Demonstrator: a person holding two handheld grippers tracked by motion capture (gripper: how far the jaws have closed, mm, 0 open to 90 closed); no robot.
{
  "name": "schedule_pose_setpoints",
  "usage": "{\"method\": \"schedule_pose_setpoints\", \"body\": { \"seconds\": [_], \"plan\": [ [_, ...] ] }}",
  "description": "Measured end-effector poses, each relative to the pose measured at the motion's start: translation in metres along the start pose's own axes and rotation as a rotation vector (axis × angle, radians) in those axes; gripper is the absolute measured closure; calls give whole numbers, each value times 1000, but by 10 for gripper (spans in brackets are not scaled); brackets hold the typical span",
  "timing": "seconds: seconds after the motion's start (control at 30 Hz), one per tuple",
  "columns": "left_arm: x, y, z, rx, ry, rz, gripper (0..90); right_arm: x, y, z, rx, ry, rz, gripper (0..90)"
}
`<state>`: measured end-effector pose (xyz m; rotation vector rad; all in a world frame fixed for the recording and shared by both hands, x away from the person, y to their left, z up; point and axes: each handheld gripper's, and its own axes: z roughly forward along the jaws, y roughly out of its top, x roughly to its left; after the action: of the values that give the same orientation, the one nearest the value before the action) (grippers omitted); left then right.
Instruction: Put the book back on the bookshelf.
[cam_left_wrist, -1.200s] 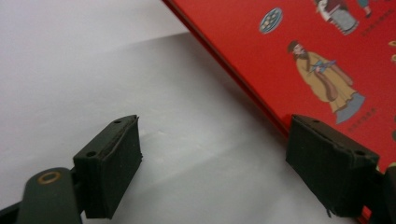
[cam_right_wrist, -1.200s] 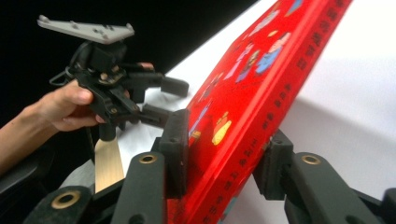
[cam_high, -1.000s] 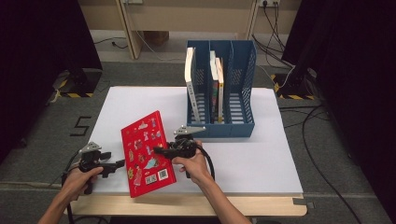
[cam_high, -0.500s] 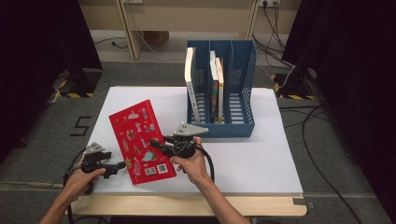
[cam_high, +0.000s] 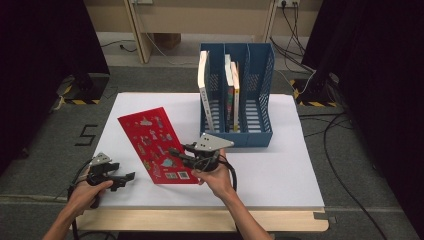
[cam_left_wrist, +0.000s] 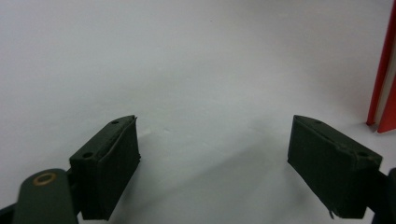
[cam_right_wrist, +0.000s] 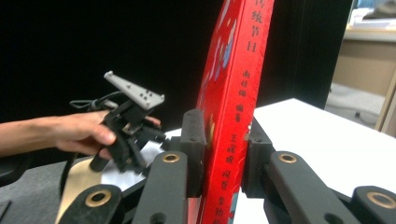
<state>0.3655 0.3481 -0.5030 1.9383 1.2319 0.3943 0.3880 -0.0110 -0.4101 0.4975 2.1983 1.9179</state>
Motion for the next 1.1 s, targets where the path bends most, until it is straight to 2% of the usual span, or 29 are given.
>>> {"method": "schedule_pose_setpoints", "body": {
  "seconds": [0.13, 0.17, 0.2, 0.3, 0.43, 0.5, 0.63, 0.8, 0.93, 1.03, 1.1],
  "plan": [
    [-2, 0, 1, 5, 10, 17, 155, 1, -9, -20, 34, 18, -28, 756],
    [-2, 0, 1, 6, 11, 18, 152, 1, -11, -25, 49, 25, -49, 756],
    [-2, 0, 1, 6, 14, 21, 148, 2, -12, -29, 61, 26, -44, 756],
    [-4, 0, 1, 14, 23, 46, 148, 6, -13, -36, 89, 28, -101, 753],
    [-6, -1, 2, 20, 37, 74, 149, 11, -15, -38, 90, 30, -105, 758],
    [-9, -2, 3, 27, 55, 108, 149, 13, -17, -40, 92, 30, -98, 759],
    [-9, -2, 3, 27, 58, 107, 143, 17, -23, -49, 110, 27, -112, 760],
    [-9, -2, 4, 27, 57, 108, 143, 18, -33, -58, 125, 24, -94, 762],
    [-9, -2, 4, 27, 57, 108, 142, 22, -36, -61, 132, 25, -101, 762],
    [-9, -2, 4, 27, 57, 108, 142, 21, -37, -62, 137, 10, -79, 751],
    [-9, -2, 3, 27, 57, 108, 142, 20, -39, -62, 149, -7, -94, 743]
  ]
}}
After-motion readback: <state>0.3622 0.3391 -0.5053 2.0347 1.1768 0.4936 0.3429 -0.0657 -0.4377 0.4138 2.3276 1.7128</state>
